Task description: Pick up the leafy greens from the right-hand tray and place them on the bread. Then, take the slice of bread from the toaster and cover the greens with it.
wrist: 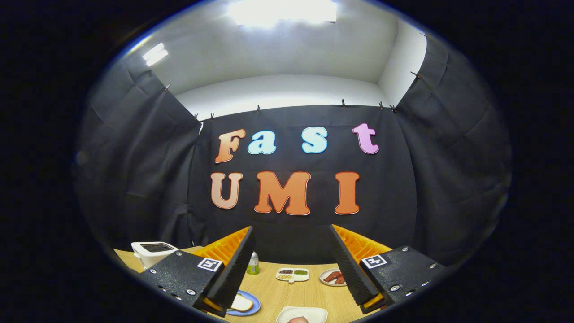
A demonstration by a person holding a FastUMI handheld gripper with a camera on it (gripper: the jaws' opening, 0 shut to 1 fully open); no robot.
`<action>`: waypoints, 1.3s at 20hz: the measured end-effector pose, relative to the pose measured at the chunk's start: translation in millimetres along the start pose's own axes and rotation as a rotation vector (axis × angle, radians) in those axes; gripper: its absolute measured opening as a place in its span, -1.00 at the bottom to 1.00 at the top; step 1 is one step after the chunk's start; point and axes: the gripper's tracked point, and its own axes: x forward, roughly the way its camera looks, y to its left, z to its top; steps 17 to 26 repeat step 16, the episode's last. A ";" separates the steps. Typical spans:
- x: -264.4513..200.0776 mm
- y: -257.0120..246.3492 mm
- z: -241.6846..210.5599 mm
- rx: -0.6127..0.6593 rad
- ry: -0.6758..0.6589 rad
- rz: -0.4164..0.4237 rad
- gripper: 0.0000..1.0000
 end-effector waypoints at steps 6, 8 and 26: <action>5.0 -3.7 -14.7 -0.005 0.021 -0.007 0.94; 6.9 -2.4 -19.1 0.008 0.033 -0.003 0.94; 13.1 6.5 -26.0 0.040 0.039 0.017 0.94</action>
